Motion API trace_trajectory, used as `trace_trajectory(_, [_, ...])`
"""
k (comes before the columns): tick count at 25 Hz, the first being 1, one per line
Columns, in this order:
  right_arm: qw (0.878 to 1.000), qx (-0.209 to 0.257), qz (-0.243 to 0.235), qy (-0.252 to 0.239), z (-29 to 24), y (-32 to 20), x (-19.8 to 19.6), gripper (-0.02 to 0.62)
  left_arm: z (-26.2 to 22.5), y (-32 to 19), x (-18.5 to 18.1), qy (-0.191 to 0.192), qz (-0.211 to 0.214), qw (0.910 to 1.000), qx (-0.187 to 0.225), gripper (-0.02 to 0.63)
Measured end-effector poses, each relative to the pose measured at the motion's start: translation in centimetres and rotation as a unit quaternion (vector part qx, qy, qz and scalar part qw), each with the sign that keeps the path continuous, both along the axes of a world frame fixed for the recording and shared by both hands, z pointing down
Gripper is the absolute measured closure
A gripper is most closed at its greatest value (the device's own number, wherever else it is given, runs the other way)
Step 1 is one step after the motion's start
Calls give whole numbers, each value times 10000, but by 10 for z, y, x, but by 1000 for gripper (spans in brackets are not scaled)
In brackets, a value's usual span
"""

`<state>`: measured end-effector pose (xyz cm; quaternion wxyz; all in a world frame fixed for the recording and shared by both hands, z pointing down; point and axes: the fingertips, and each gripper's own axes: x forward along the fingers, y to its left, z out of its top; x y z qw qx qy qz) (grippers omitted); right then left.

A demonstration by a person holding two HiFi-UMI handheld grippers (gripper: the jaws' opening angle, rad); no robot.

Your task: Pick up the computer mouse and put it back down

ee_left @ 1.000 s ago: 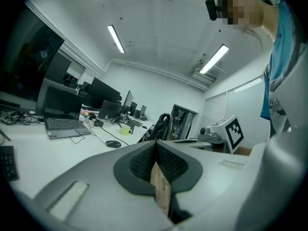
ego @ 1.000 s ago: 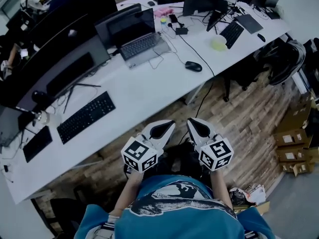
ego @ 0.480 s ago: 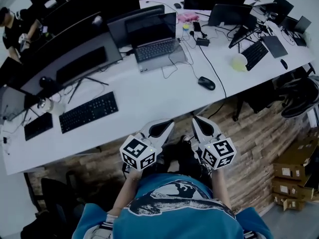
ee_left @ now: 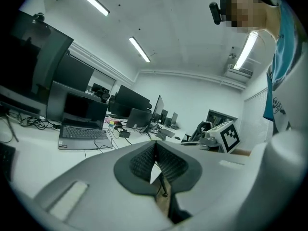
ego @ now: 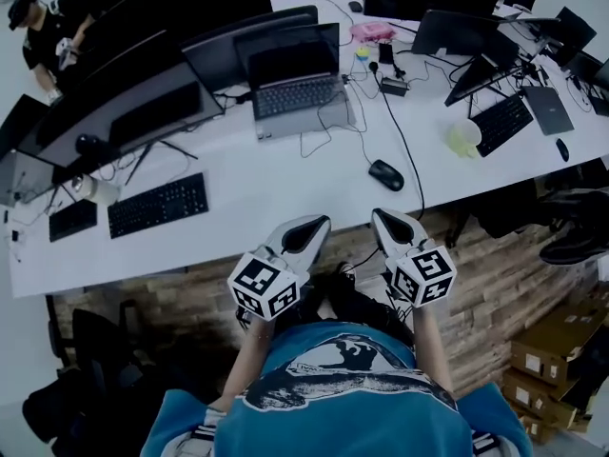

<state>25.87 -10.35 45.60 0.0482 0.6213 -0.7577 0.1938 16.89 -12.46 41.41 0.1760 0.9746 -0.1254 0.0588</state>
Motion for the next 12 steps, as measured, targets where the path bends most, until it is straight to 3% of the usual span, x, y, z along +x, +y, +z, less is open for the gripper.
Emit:
trace_trajectory(7, [9991,-283,-309,40,38,-10,38,594,12,-3,6,-166,-581,9982,-18,592])
trace_trajectory(12, [9974,-409,-493,326,66,-25,63,592,13,-13,0,-176,-1006,9948,9,592])
